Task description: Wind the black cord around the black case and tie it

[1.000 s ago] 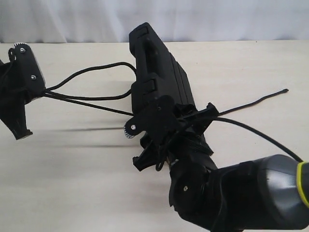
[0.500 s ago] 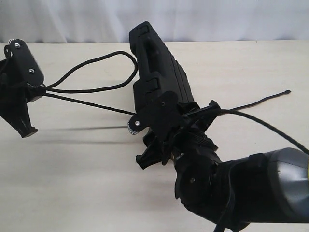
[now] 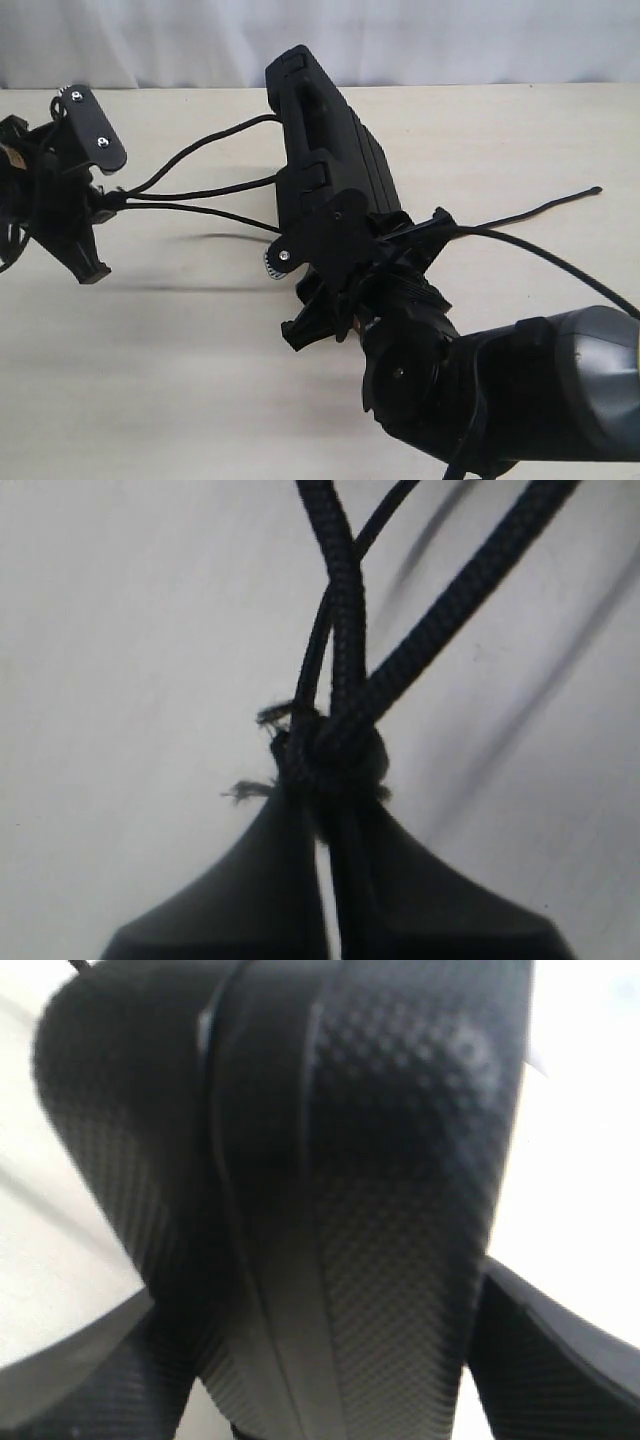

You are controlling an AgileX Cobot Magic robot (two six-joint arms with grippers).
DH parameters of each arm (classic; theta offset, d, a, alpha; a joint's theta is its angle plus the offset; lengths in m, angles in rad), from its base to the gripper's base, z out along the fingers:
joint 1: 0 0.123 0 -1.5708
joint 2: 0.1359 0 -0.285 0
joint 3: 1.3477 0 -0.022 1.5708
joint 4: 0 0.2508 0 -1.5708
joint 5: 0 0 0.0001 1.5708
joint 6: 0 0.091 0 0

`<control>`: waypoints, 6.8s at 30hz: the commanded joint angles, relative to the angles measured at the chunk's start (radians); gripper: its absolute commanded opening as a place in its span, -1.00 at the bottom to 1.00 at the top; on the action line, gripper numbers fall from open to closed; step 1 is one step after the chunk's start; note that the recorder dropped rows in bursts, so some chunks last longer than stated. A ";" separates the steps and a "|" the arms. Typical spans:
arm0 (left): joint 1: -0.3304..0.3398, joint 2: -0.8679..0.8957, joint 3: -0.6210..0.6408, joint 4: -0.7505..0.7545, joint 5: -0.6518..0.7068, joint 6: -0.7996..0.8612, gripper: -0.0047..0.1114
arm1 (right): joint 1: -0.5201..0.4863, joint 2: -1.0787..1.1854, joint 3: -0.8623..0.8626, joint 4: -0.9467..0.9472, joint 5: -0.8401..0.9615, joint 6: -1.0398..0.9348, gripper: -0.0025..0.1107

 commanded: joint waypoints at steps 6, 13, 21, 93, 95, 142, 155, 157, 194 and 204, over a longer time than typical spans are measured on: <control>-0.007 0.070 -0.074 -0.137 0.055 -0.008 -0.92 | -0.011 0.004 0.010 0.041 -0.068 0.029 -0.88; -0.007 0.070 -0.119 -0.418 0.189 0.257 -0.92 | -0.011 0.004 0.010 0.041 -0.068 0.029 -0.88; -0.007 0.070 -0.119 -0.696 0.208 0.584 -0.92 | -0.011 0.004 0.010 0.041 -0.070 0.029 -0.88; -0.112 0.258 -0.215 -1.433 0.151 1.294 -0.92 | -0.791 -0.159 -0.484 2.326 -0.160 -2.178 0.31; -0.112 0.258 -0.215 -1.433 0.151 1.294 -0.92 | -0.791 -0.135 -0.484 2.353 -0.185 -2.195 0.31; -0.112 0.154 -0.207 -1.144 0.288 1.144 -0.13 | -0.789 -0.081 -0.484 2.509 -0.319 -2.200 -0.88; -0.112 0.322 -0.199 -1.155 0.281 1.294 -0.13 | -0.789 -0.081 -0.484 2.509 -0.319 -2.217 -0.88; -0.112 0.336 -0.215 -1.155 0.276 1.294 -0.13 | -0.789 -0.081 -0.484 2.509 -0.317 -2.234 -0.88; -0.112 0.341 -0.285 -1.330 0.378 1.292 -0.92 | -1.061 -0.175 -0.583 1.850 -0.014 -1.739 0.33; -0.112 0.341 -0.285 -1.332 0.374 1.292 -0.92 | -1.057 0.135 -0.583 1.792 0.081 -1.567 0.24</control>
